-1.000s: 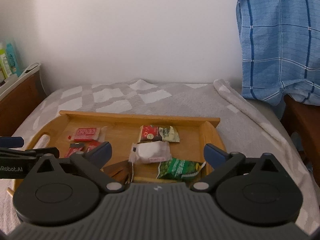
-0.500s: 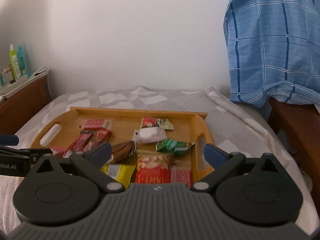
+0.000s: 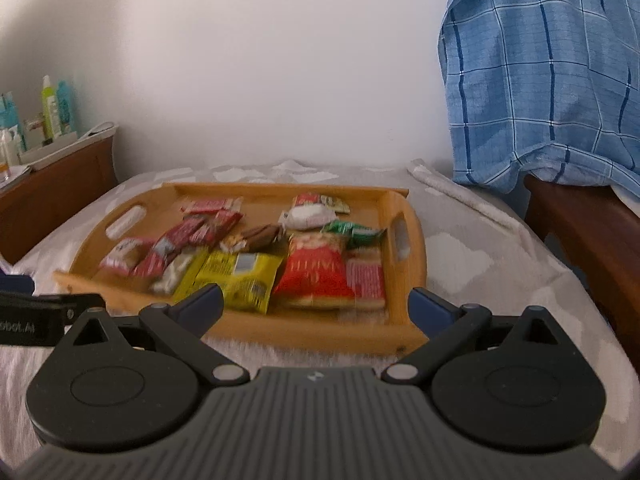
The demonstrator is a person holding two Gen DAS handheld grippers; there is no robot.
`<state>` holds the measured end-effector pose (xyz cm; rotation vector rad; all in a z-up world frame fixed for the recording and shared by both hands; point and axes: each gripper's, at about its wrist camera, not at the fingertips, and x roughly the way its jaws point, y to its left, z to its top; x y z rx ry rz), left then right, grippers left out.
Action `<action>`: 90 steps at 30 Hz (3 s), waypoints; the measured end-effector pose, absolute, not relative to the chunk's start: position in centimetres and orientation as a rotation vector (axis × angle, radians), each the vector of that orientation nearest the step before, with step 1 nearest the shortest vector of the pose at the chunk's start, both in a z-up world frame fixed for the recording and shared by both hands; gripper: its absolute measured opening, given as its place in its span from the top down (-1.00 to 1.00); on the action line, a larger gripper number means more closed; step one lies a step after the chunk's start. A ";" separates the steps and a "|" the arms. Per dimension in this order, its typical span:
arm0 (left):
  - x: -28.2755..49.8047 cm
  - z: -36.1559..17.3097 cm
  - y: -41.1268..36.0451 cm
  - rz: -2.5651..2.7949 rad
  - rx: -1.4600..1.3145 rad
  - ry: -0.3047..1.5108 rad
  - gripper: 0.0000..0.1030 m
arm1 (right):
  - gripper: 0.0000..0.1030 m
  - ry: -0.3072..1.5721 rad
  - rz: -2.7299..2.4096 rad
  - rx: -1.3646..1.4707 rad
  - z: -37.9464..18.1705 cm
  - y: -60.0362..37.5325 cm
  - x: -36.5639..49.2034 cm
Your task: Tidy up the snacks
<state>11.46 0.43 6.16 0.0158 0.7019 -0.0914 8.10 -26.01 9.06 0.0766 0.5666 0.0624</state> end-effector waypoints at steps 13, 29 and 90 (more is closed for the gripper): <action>8.6 2.6 0.7 -0.084 0.024 0.738 -0.99 | -1.00 0.587 0.050 0.023 5.5 -25.3 4.0; 7.9 0.6 0.1 -0.080 0.055 0.697 -1.00 | -1.00 0.608 0.033 0.012 3.1 -24.7 3.2; 7.2 0.2 0.2 -0.075 0.053 0.665 -1.00 | -1.00 0.598 0.043 0.013 2.8 -24.8 3.1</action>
